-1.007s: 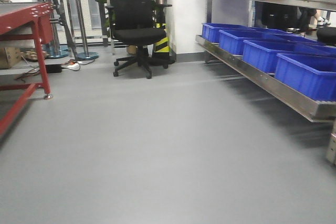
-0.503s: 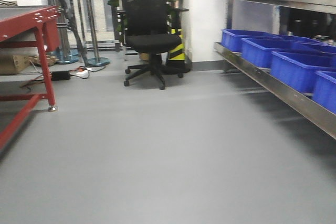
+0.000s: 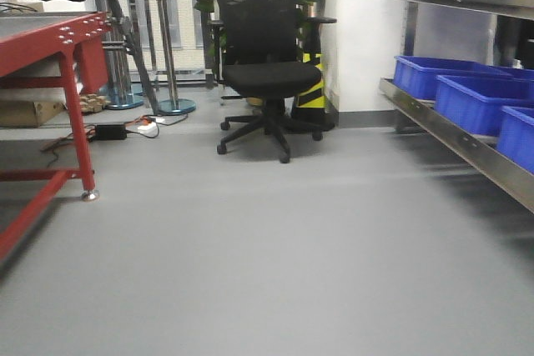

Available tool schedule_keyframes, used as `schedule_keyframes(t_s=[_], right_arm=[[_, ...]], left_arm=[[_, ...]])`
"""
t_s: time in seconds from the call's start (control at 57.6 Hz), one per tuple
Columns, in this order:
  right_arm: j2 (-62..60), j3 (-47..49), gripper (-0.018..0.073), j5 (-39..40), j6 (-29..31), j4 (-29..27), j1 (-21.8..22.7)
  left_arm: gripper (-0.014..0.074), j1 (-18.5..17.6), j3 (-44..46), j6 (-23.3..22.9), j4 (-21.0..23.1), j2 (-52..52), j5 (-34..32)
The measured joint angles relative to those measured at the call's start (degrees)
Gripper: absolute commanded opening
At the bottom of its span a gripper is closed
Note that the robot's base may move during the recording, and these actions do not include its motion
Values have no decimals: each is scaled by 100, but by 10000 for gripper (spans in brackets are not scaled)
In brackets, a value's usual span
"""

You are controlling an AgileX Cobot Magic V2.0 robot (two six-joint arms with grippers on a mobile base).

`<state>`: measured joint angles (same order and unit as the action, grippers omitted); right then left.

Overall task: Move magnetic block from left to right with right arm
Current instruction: 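Drive the base away from the first table carrying the cube, then turn the base past the black chair toward the second table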

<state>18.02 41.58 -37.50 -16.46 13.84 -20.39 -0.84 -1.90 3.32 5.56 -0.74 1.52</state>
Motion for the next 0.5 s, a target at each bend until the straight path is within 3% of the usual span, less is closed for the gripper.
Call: schedule_keyframes(t_s=[0.503], right_arm=[[0, 0, 183, -25, 0, 2, 0]], left_arm=[[-126, 0, 0, 0, 0, 0, 0]])
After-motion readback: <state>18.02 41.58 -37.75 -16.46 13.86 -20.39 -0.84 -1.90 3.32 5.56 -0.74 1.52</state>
